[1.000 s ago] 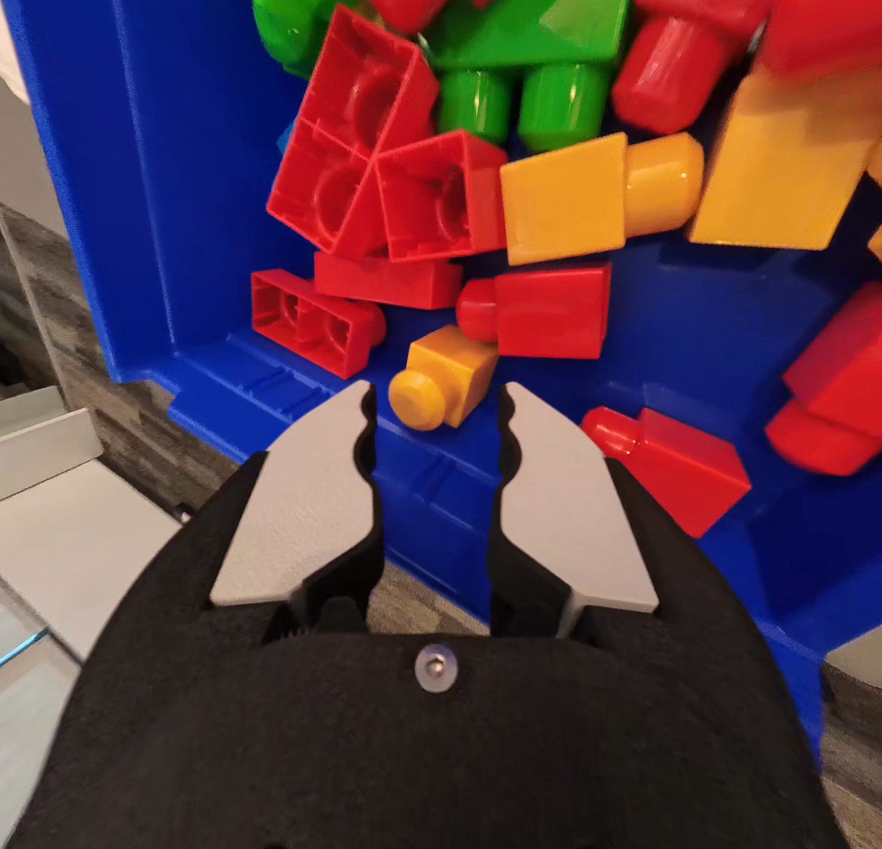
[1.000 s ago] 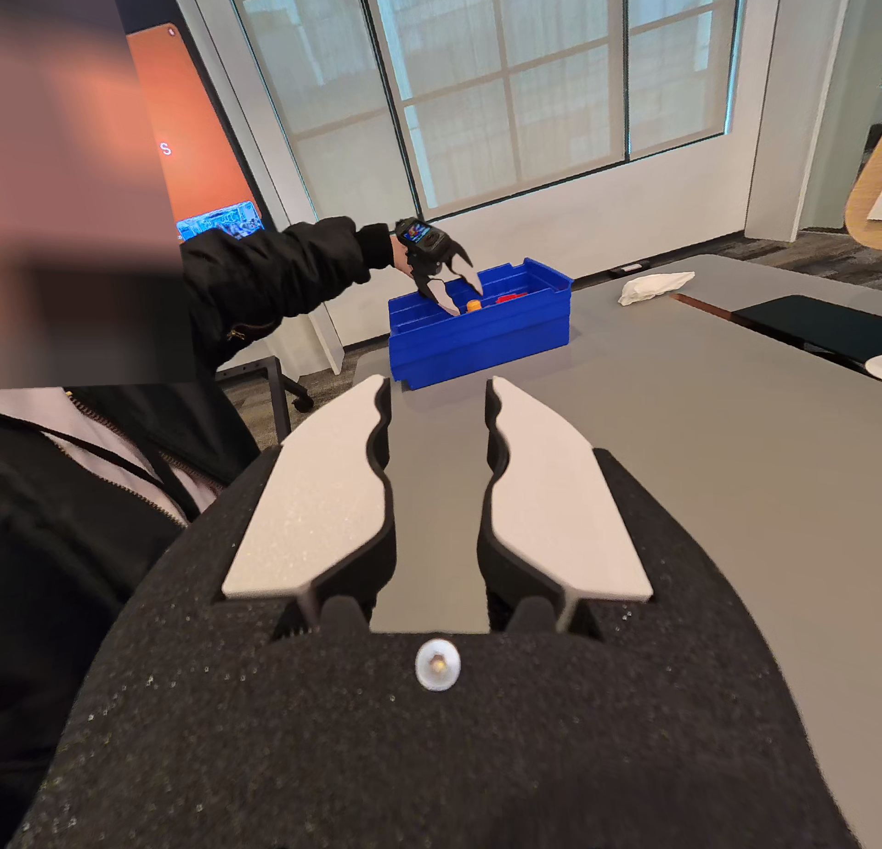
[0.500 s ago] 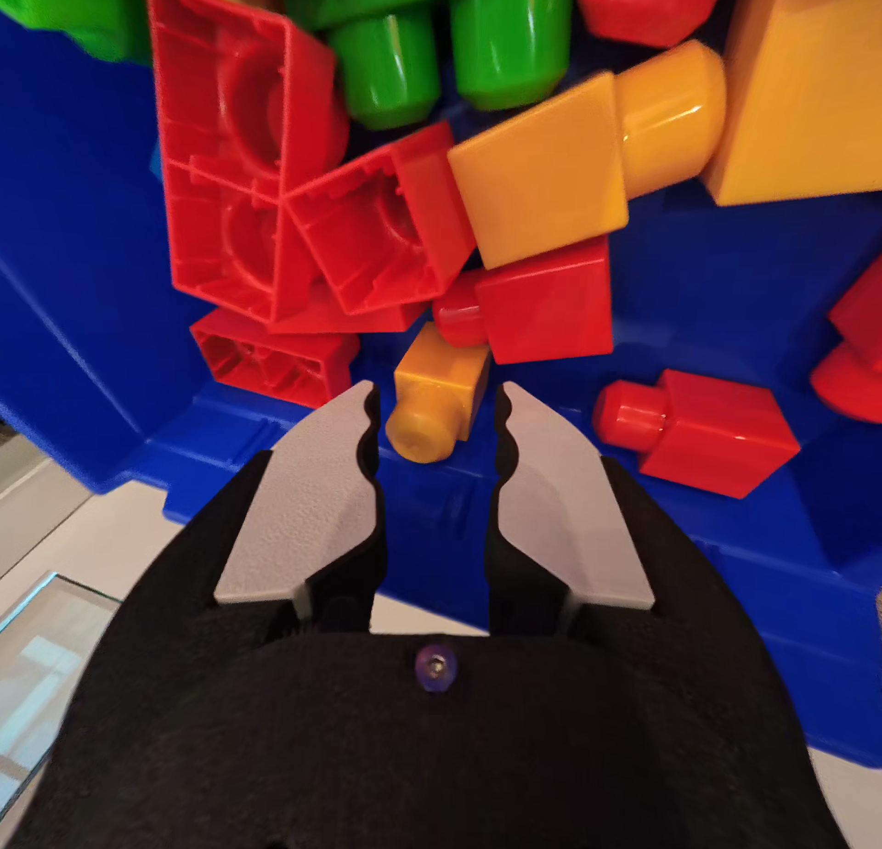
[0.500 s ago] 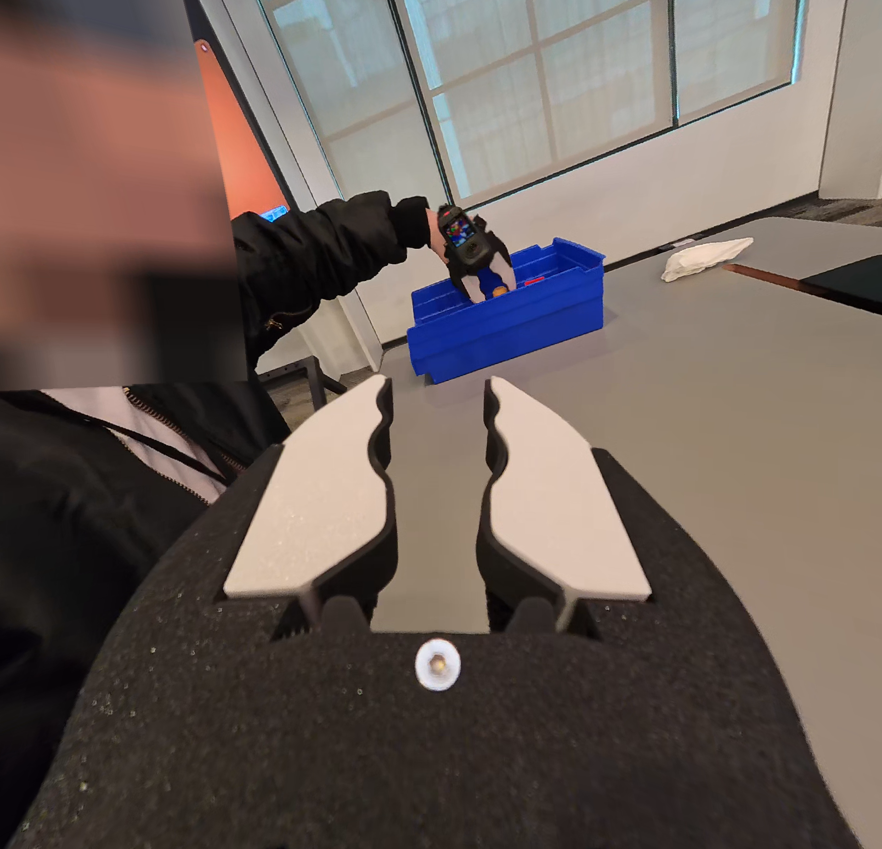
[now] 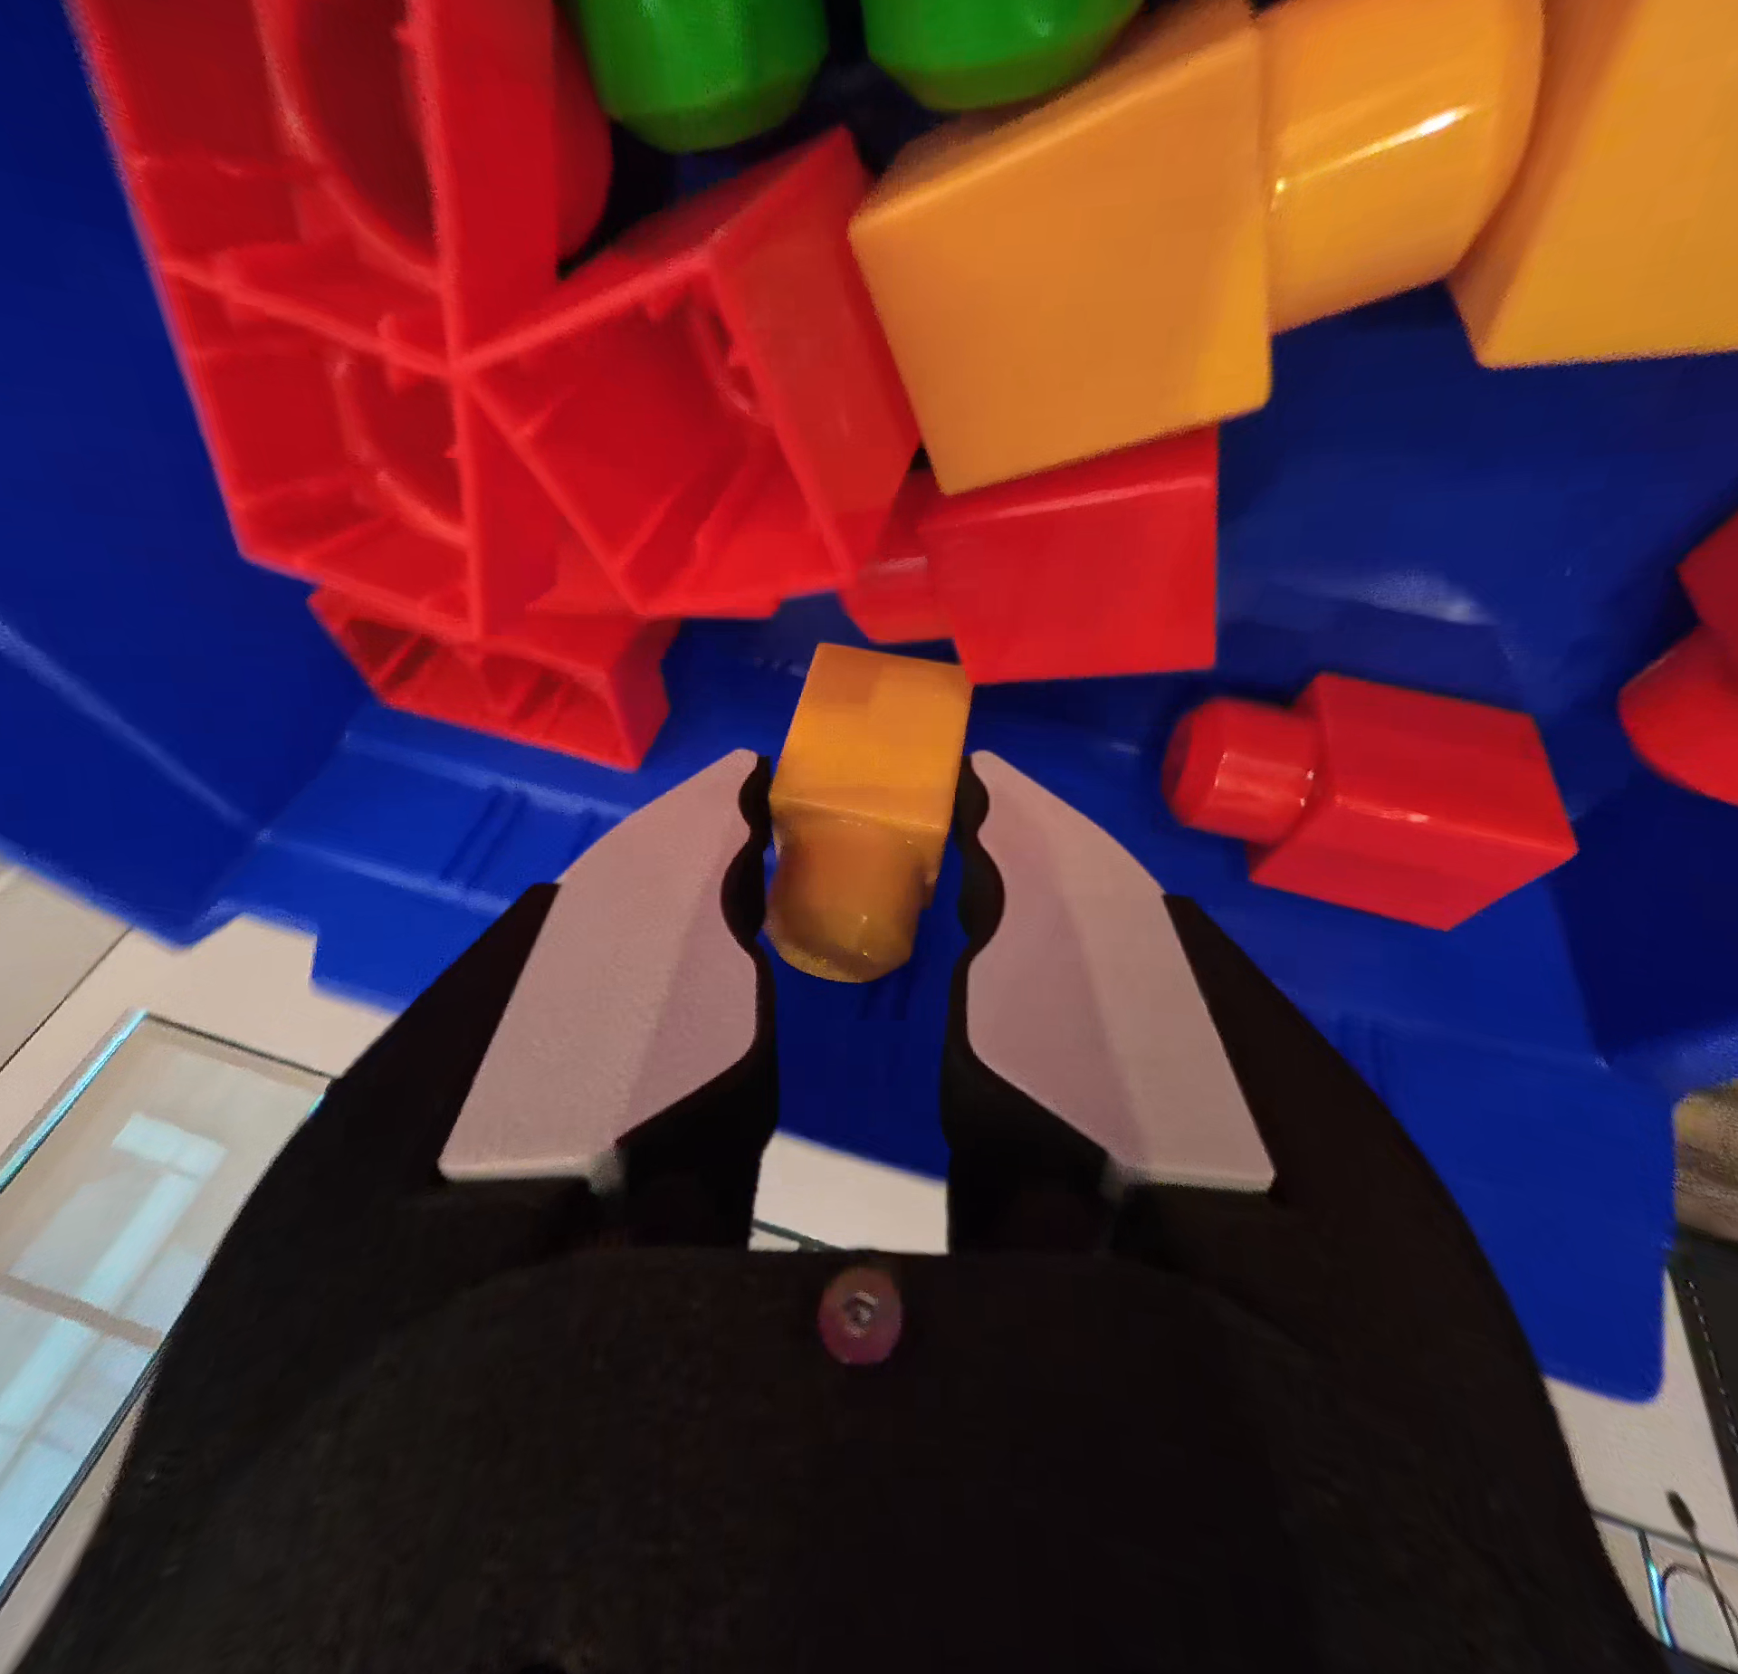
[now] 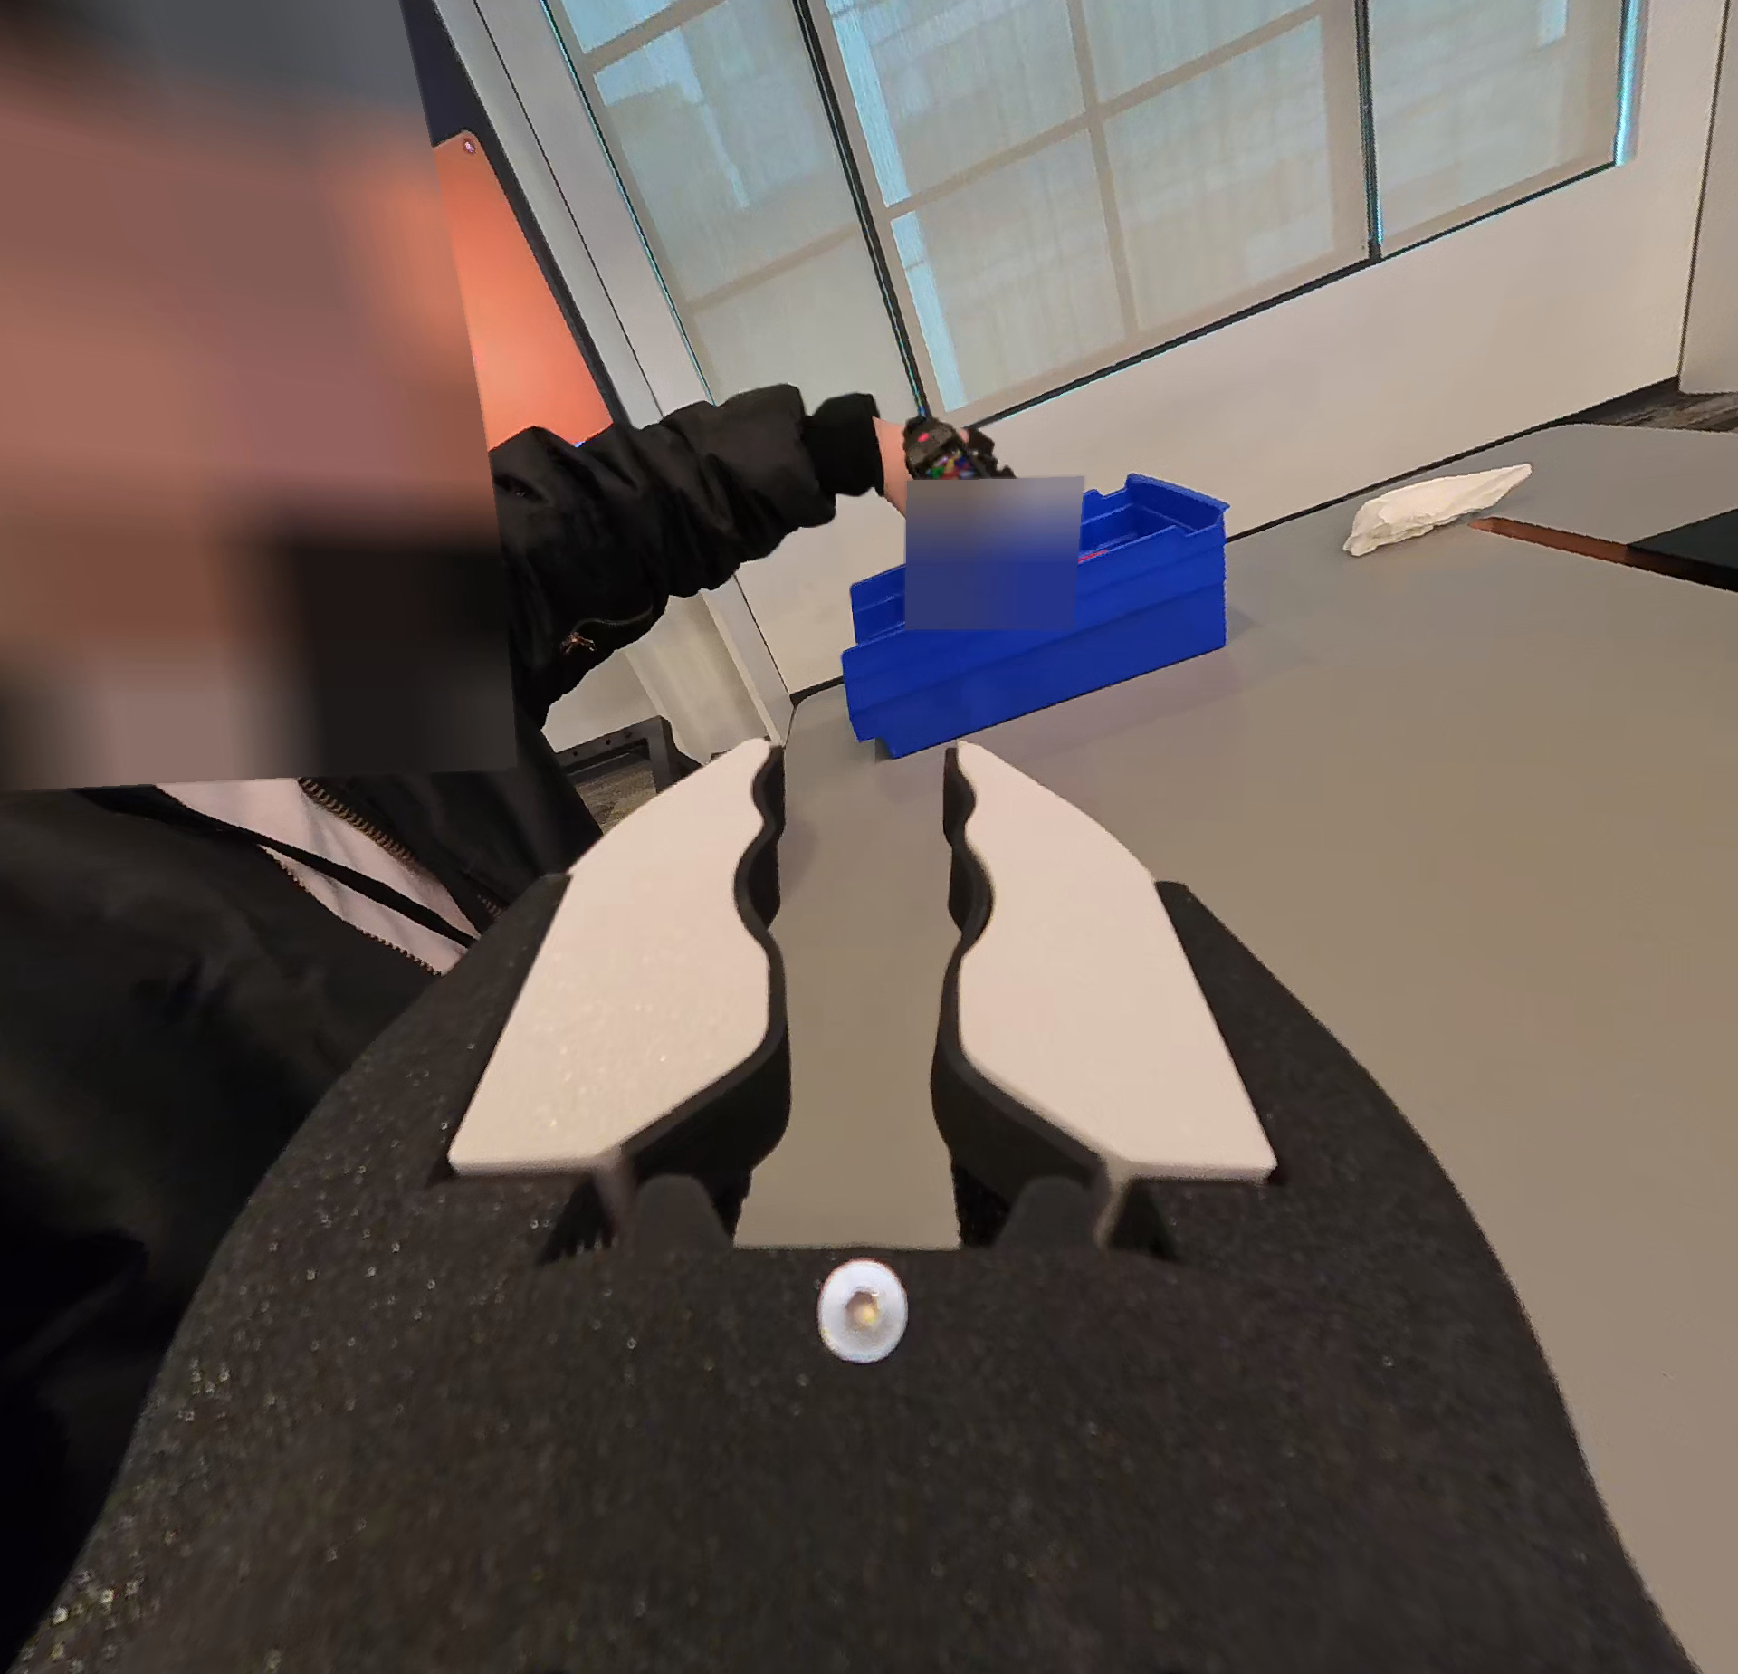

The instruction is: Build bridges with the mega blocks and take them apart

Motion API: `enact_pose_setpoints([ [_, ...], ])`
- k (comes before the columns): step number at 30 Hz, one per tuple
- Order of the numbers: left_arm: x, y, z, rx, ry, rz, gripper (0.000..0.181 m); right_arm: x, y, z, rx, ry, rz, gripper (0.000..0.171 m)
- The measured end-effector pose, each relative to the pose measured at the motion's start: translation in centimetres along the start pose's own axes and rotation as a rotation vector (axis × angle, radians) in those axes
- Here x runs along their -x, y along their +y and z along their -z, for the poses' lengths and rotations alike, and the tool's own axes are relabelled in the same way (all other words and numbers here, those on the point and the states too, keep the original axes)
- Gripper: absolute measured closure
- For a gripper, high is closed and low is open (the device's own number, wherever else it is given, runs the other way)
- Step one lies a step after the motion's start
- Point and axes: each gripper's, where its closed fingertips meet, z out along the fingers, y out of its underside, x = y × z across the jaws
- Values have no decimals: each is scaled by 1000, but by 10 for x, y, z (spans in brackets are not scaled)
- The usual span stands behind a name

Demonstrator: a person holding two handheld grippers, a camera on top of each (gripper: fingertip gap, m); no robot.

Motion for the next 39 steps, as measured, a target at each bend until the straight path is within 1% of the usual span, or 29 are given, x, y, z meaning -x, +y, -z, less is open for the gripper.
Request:
enact_pose_setpoints([
  [2,5,3,18,-33,-49,41,143,2,0,2,0,4,9,139],
  [4,10,2,46,-97,-94,94,144,3,2,3,4,14,18,140],
  [6,15,-6,81,-181,-140,132,144,-1,5,2,18,52,25,140],
  [8,16,-23,119,-244,-172,139,144,-5,9,-4,43,87,32,139],
  [10,12,-57,158,-328,-189,119,144,-1,14,-14,78,80,59,139],
  [12,1,-100,190,-394,-178,77,143,12,16,-25,94,32,89,139],
  [14,-10,-148,212,-441,-181,10,144,26,18,-32,87,-10,108,139],
  [15,-17,-173,216,-444,-179,-27,144,32,19,-34,79,-26,111,139],
  [17,-27,-220,213,-430,-188,-109,144,41,24,-33,65,-53,100,139],
  [20,-38,-280,187,-379,-137,-181,144,49,33,-24,49,-57,59,139],
  [23,-36,-311,157,-295,-93,-200,144,59,45,-10,59,-57,29,139],
  [26,-34,-328,135,-242,-47,-196,144,70,54,5,81,-56,25,138],
  [28,-30,-332,126,-205,-51,-205,144,75,57,16,84,-51,31,138],
  [30,-27,-333,122,-170,-60,-208,144,77,58,26,73,-47,30,138],
  [35,-26,-334,120,-158,-48,-196,144,71,57,45,44,-36,15,138],
  [38,-27,-337,122,-190,-31,-174,134,65,57,51,26,-33,5,139],
  [39,-25,-338,122,-198,-40,-161,126,64,57,52,20,-34,1,138],
])
